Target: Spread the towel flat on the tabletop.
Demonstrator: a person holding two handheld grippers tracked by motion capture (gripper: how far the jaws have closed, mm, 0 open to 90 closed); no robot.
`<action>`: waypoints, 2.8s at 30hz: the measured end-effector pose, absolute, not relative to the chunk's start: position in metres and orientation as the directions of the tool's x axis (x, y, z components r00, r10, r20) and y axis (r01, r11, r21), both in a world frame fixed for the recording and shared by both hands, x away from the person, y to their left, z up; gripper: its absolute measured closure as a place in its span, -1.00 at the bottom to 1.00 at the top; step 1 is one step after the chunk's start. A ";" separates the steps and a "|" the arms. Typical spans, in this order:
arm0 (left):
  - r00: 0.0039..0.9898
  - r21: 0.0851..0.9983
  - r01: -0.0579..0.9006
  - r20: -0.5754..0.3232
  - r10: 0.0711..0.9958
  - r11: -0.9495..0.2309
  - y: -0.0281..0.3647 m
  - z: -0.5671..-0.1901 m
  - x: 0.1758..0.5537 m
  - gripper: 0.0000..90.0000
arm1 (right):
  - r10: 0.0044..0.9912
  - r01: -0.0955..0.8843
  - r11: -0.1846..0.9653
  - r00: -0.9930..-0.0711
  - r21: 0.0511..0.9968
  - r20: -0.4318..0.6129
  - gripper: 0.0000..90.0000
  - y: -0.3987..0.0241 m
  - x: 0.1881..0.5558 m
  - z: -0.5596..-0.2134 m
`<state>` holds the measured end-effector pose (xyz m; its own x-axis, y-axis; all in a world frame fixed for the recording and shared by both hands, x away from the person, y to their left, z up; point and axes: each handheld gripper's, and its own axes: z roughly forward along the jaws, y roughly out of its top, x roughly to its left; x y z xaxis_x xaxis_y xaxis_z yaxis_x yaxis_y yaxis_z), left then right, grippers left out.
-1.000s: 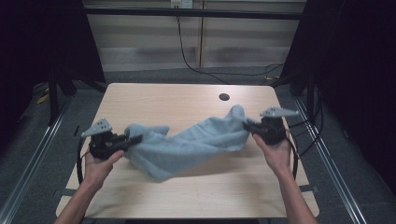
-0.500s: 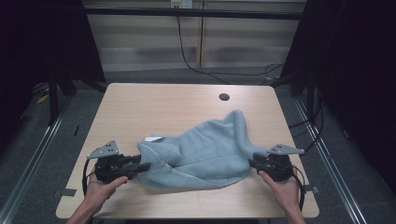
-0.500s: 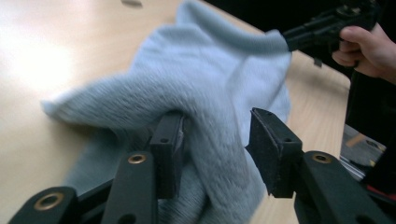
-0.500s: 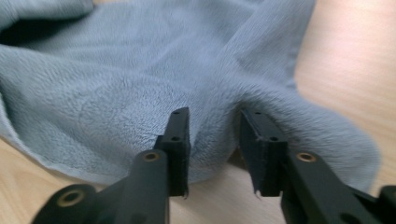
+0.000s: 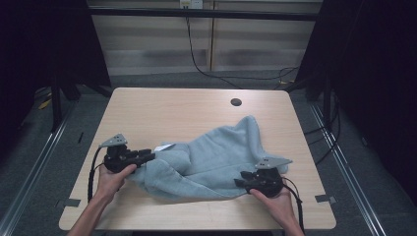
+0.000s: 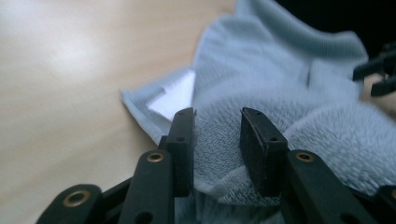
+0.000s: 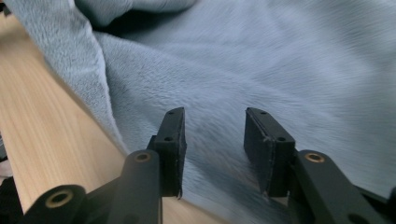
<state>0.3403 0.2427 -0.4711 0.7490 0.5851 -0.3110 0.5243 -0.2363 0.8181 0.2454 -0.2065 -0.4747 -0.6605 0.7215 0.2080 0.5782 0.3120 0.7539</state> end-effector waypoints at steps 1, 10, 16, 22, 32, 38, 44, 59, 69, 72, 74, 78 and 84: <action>0.758 0.811 0.526 -0.309 0.574 -0.258 0.240 -0.475 0.338 0.45 | 0.721 0.578 0.312 -0.660 0.754 0.208 0.26 -0.206 0.245 -0.475; 0.791 0.764 0.540 -0.319 0.521 -0.352 0.213 -0.494 0.323 0.44 | 0.748 0.610 0.377 -0.644 0.697 0.160 0.31 -0.196 0.262 -0.500; 0.779 0.759 0.559 -0.343 0.524 -0.334 0.210 -0.497 0.321 0.44 | 0.755 0.610 0.362 -0.636 0.705 0.162 0.79 -0.208 0.283 -0.503; 0.797 0.755 0.551 -0.352 0.490 -0.355 0.202 -0.493 0.304 0.41 | 0.768 0.609 0.351 -0.622 0.711 0.154 0.85 -0.213 0.305 -0.504; 0.798 0.778 0.543 -0.361 0.482 -0.316 0.212 -0.480 0.292 0.48 | 0.809 0.624 0.302 -0.568 0.721 0.153 0.71 -0.224 0.328 -0.505; 0.774 0.791 0.553 -0.371 0.513 -0.262 0.231 -0.481 0.301 0.59 | 0.757 0.564 0.282 -0.628 0.776 0.181 0.50 -0.208 0.299 -0.474; 0.775 0.798 0.549 -0.373 0.510 -0.249 0.232 -0.480 0.299 0.57 | 0.642 0.487 0.313 -0.741 0.815 0.196 0.27 -0.167 0.275 -0.453; 0.804 0.807 0.528 -0.376 0.461 -0.264 0.226 -0.468 0.262 -0.32 | 0.425 0.467 0.406 -0.857 0.785 0.291 0.67 -0.082 0.269 -0.472; 0.822 0.794 0.504 -0.320 0.471 -0.339 0.216 -0.473 0.264 0.77 | 0.576 0.473 0.345 -0.789 0.811 0.216 0.94 -0.138 0.255 -0.451; 0.811 0.794 0.514 -0.327 0.486 -0.325 0.223 -0.474 0.266 0.81 | 0.618 0.478 0.335 -0.762 0.812 0.193 0.94 -0.160 0.245 -0.446; 0.805 0.789 0.521 -0.327 0.495 -0.326 0.226 -0.474 0.267 0.81 | 0.656 0.492 0.325 -0.733 0.808 0.181 0.94 -0.179 0.235 -0.446; 0.808 0.769 0.522 -0.307 0.503 -0.370 0.224 -0.476 0.266 0.81 | 0.723 0.563 0.307 -0.662 0.767 0.197 0.93 -0.216 0.214 -0.461; 0.795 0.758 0.542 -0.323 0.513 -0.363 0.225 -0.476 0.265 0.66 | 0.768 0.622 0.291 -0.605 0.727 0.211 0.73 -0.246 0.188 -0.473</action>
